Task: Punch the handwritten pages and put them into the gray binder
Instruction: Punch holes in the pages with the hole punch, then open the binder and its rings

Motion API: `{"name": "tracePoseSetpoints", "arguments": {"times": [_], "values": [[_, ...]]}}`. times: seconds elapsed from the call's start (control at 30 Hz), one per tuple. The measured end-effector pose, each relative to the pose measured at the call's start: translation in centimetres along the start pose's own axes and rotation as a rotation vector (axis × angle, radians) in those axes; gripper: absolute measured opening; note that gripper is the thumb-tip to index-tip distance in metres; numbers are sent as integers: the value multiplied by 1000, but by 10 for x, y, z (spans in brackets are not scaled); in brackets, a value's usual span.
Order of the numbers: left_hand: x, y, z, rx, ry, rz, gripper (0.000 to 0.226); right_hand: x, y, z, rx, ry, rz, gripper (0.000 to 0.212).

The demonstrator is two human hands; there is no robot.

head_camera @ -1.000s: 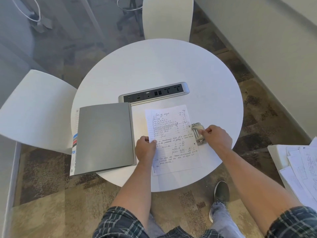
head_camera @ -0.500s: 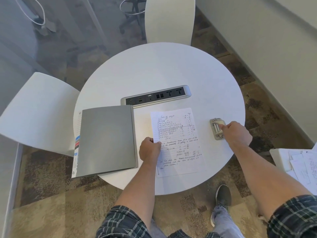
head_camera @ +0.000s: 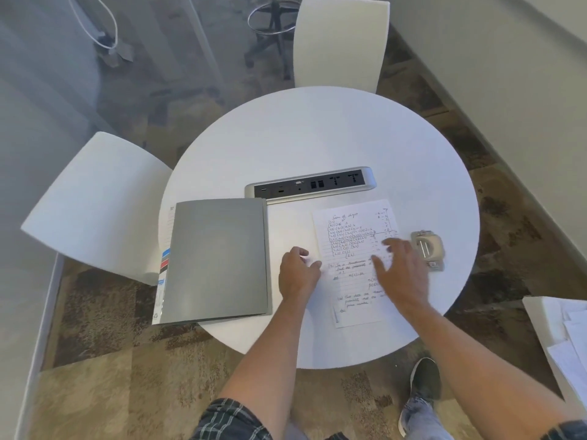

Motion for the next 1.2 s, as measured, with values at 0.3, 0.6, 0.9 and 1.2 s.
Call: {"name": "tracePoseSetpoints", "arguments": {"times": [0.3, 0.6, 0.9, 1.2], "values": [[99, 18, -70, -281, -837, -101, 109, -92, 70, -109, 293, -118, -569, 68], [110, 18, -110, -408, -919, -29, 82, -105, 85, -125, 345, 13, -633, 71], [103, 37, -96, -540, -788, 12, 74, -102, 62, -133, -22, -327, -693, 61], [142, 96, -46, -609, -63, 206, 69, -98, 50, -132, -213, -410, -711, 78]]}}
Point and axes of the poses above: each hand's wrist, its own y-axis away from the middle knuckle, its own x-axis out of the back of the hand, z = x × y, the point moved 4 cm from there along -y, towards the middle knuckle, and after that the axes turned 2 degrees about y, right-handed, at the moved point
